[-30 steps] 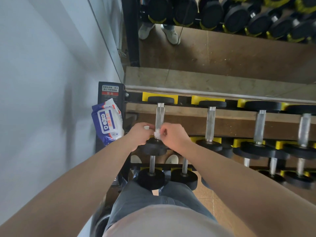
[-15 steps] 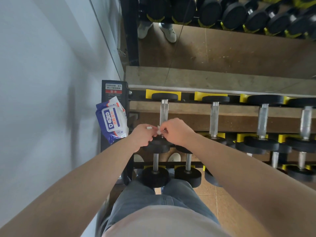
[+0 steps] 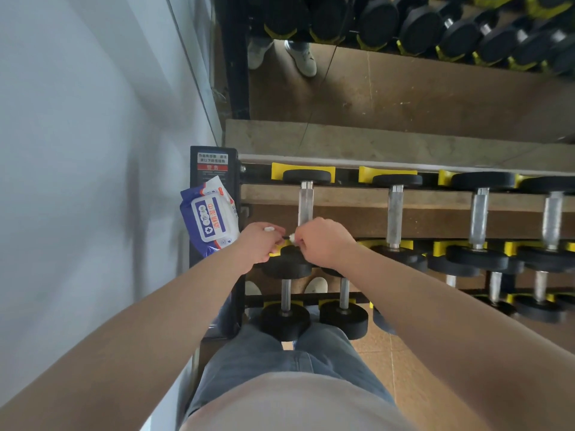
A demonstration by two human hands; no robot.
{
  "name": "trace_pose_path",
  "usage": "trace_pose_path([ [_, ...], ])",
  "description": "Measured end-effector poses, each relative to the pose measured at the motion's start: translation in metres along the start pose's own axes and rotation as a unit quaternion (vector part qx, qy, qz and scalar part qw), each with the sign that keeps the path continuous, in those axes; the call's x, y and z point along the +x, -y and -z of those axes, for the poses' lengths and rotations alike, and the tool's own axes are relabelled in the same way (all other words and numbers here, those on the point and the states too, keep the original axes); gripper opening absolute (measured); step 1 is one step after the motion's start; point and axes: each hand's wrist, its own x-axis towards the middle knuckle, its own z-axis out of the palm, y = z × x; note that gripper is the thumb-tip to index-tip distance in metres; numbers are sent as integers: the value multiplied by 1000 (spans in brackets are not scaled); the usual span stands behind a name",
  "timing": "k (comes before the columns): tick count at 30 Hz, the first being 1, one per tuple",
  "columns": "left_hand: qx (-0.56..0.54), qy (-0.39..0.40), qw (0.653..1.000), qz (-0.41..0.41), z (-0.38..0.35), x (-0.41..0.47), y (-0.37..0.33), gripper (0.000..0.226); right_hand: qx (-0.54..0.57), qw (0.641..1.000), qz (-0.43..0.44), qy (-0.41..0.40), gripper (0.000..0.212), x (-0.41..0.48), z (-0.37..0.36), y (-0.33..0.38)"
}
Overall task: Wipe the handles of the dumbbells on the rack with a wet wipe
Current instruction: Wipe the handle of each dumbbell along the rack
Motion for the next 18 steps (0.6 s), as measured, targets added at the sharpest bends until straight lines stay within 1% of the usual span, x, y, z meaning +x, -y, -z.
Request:
trace_pose_path([
  [2, -28, 2, 1000, 8, 3, 2, 0, 28, -38, 998, -8, -51, 17, 6, 7, 5],
  [5, -67, 18, 998, 4, 8, 5, 3, 18, -34, 983, -60, -168, 20, 24, 25, 1],
  [6, -72, 23, 997, 1, 9, 5, 4, 16, -32, 978, -78, -193, 21, 28, 31, -2],
  [8, -76, 27, 997, -1, 11, 6, 3, 14, -41, 974, -90, -204, 21, 33, 37, -5],
  [10, -69, 26, 997, -1, 11, 8, 4, 15, -50, 980, -76, -176, 23, 30, 31, -5],
  [11, -67, 23, 998, 0, 10, 10, 3, 17, -48, 986, -64, -147, 24, 26, 26, -4],
  [13, -65, 19, 998, 12, 9, 11, 1, 18, -40, 998, -19, -49, 26, 17, 14, 0],
  [14, -65, 19, 998, 18, 8, 10, -2, 19, -36, 999, 2, 5, 27, 13, 10, 3],
  [15, -66, 20, 997, 23, 6, 10, -4, 19, -23, 999, 8, 42, 27, 9, 6, 5],
  [16, -63, 23, 997, 26, 5, 8, -7, 19, -8, 999, 3, 52, 27, 7, 3, 5],
  [17, -61, 24, 998, 27, 4, 8, -9, 19, 3, 999, -8, 37, 26, 6, 2, 4],
  [18, -61, 26, 998, 25, 5, 8, -10, 17, 19, 999, -26, 2, 24, 7, 3, 3],
])
